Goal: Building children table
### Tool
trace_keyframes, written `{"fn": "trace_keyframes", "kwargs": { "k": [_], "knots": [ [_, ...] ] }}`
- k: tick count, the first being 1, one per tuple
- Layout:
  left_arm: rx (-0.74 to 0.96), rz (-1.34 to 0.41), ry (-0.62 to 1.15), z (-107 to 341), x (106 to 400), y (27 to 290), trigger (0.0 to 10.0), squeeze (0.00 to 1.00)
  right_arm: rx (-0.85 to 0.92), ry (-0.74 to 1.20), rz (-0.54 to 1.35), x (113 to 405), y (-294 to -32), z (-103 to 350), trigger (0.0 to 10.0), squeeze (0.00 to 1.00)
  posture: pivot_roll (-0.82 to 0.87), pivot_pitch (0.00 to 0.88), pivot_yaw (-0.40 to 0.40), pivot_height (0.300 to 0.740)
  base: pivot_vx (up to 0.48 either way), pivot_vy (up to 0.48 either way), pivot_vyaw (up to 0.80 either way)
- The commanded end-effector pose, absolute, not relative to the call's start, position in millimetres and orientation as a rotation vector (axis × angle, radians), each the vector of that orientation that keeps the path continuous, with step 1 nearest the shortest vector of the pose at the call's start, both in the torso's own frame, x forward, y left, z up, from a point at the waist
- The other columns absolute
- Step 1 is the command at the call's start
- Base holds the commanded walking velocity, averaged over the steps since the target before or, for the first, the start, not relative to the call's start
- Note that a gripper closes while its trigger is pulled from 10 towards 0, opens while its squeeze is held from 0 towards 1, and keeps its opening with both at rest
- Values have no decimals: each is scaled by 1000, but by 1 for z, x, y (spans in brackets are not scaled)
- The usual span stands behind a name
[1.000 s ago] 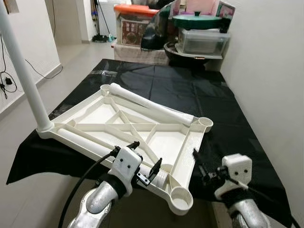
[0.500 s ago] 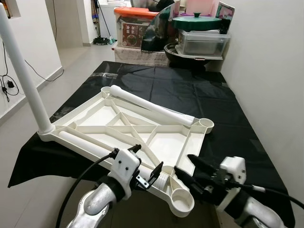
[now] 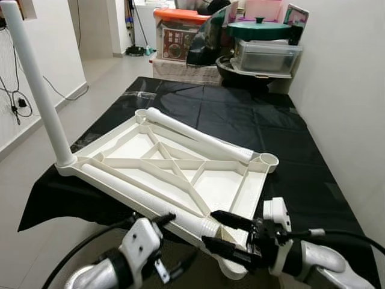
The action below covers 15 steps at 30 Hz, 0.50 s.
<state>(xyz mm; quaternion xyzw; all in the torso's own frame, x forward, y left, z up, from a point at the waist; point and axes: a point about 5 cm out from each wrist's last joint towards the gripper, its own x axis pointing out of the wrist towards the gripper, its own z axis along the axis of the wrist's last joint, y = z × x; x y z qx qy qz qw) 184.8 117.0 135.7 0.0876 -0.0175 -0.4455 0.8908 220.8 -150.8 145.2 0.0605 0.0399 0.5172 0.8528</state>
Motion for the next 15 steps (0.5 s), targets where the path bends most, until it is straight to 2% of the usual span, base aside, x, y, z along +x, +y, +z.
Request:
{"fn": "trace_keyframes", "kwargs": {
  "k": [1, 4, 6, 9, 15],
  "knots": [
    [170, -951, 22, 130, 182, 120, 10000, 0, 87, 4, 865, 247, -168, 154, 10000, 0, 174, 0, -104, 740, 0, 0, 0],
    [148, -928, 77, 125, 184, 126, 10000, 0, 78, -88, 599, 276, -187, 167, 10000, 0, 173, 0, -100, 740, 0, 0, 0],
    [143, -919, 86, 124, 184, 127, 10000, 0, 76, -101, 563, 279, -190, 169, 10000, 0, 173, 0, -100, 740, 0, 0, 0],
    [122, -876, 140, 117, 186, 133, 10000, 0, 59, -146, 411, 291, -203, 175, 10000, 0, 177, 0, -98, 740, 0, 0, 0],
    [117, -782, 176, 110, 191, 142, 10000, 0, 66, -178, 306, 299, -211, 177, 10000, 0, 184, 0, -100, 740, 0, 0, 0]
  ]
}}
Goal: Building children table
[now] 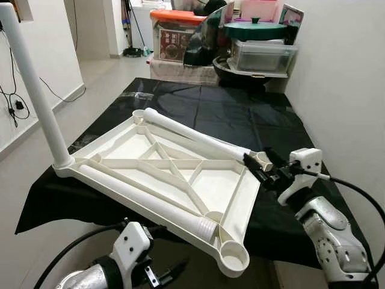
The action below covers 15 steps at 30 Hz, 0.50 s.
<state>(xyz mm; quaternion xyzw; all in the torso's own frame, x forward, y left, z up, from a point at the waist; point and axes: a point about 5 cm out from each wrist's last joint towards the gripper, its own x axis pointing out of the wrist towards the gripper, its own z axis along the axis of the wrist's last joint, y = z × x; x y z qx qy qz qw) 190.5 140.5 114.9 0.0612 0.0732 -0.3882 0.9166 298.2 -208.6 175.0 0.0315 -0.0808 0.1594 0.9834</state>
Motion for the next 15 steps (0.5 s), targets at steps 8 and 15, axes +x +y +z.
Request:
{"fn": "trace_keyframes", "kwargs": {
  "k": [8, 15],
  "knots": [
    [87, -723, 227, 98, 200, 144, 10000, 0, 41, -225, 107, 310, -223, 181, 10000, 0, 173, 0, -94, 740, 0, 0, 0],
    [69, -721, 249, 95, 203, 140, 10000, 0, 18, -243, 34, 312, -231, 184, 10000, 0, 167, 0, -95, 740, 0, 0, 0]
  ]
}}
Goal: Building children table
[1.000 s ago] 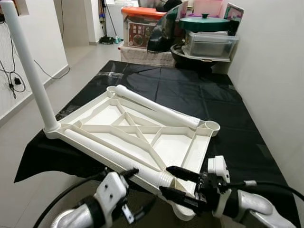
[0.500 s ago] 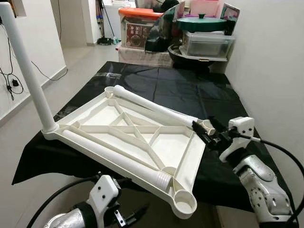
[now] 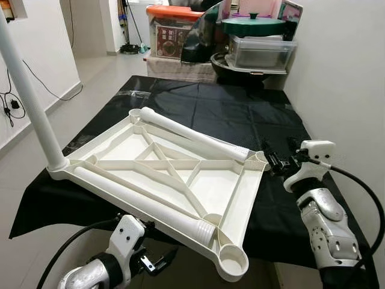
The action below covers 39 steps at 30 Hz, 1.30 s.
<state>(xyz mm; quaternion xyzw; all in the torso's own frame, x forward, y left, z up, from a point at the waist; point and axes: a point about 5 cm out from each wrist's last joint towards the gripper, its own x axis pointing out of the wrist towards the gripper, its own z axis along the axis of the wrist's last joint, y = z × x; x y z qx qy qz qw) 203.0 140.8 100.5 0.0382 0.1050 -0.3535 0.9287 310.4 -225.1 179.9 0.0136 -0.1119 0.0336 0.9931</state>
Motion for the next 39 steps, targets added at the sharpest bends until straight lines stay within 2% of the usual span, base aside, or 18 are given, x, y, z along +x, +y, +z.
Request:
{"fn": "trace_keyframes", "kwargs": {
  "k": [1, 14, 20, 23, 28, 34, 39],
  "knots": [
    [69, -721, 249, 95, 203, 140, 10000, 0, 18, -243, 34, 312, -231, 184, 10000, 0, 167, 0, -95, 740, 0, 0, 0],
    [74, -693, 276, 89, 210, 147, 10000, 0, -18, -282, -1, 314, -239, 196, 10000, 0, 154, 28, -93, 740, 0, 0, 0],
    [91, -659, 267, 90, 221, 153, 10000, 0, -35, -297, -17, 314, -244, 201, 10000, 0, 144, 33, -92, 740, 0, 0, 0],
    [144, -688, 245, 90, 223, 151, 10000, 0, -39, -299, -20, 313, -245, 201, 10000, 0, 141, 32, -92, 740, 0, 0, 0],
    [140, -686, 235, 90, 226, 149, 10000, 0, -39, -300, -23, 312, -246, 201, 10000, 0, 136, 31, -90, 740, 0, 0, 0],
    [142, -679, 186, 98, 245, 147, 10000, 0, -49, -304, -28, 311, -247, 203, 10000, 0, 130, 25, -89, 740, 0, 0, 0],
    [147, -677, 177, 100, 249, 147, 10000, 0, -49, -305, -28, 312, -247, 203, 10000, 0, 129, 20, -88, 740, 0, 0, 0]
  ]
}}
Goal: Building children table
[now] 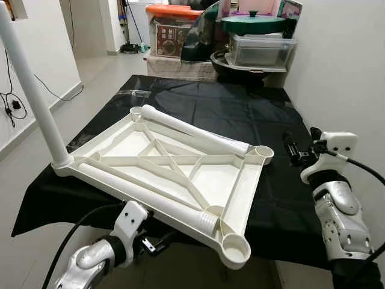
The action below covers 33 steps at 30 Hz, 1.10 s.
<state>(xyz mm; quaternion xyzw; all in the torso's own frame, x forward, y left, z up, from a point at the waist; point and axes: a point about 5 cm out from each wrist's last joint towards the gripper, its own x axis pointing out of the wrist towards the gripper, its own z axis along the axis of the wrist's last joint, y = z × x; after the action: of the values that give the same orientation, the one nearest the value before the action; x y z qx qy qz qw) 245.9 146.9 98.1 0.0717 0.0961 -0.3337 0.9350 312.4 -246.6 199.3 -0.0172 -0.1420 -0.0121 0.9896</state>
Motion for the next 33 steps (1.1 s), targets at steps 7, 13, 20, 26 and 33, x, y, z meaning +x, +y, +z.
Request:
{"fn": "trace_keyframes", "kwargs": {
  "k": [7, 13, 20, 26, 33],
  "knots": [
    [154, -669, 163, 100, 259, 149, 10000, 0, -53, -305, -30, 310, -247, 203, 10000, 0, 126, 19, -85, 740, 0, 0, 0],
    [160, -663, 162, 98, 265, 152, 10000, 0, -62, -317, -35, 308, -251, 208, 10000, 0, 113, 15, -84, 740, 0, 0, 0],
    [165, -648, 160, 94, 273, 154, 10000, 0, -70, -317, -40, 307, -253, 209, 10000, 0, 107, 17, -85, 740, 0, 0, 0],
    [162, -648, 138, 98, 280, 150, 10000, 0, -72, -313, -37, 307, -251, 207, 10000, 0, 106, 22, -90, 740, 0, 0, 0],
    [168, -643, 122, 101, 289, 149, 10000, 0, -72, -309, -35, 306, -251, 207, 10000, 0, 104, 25, -92, 740, 0, 0, 0]
  ]
}}
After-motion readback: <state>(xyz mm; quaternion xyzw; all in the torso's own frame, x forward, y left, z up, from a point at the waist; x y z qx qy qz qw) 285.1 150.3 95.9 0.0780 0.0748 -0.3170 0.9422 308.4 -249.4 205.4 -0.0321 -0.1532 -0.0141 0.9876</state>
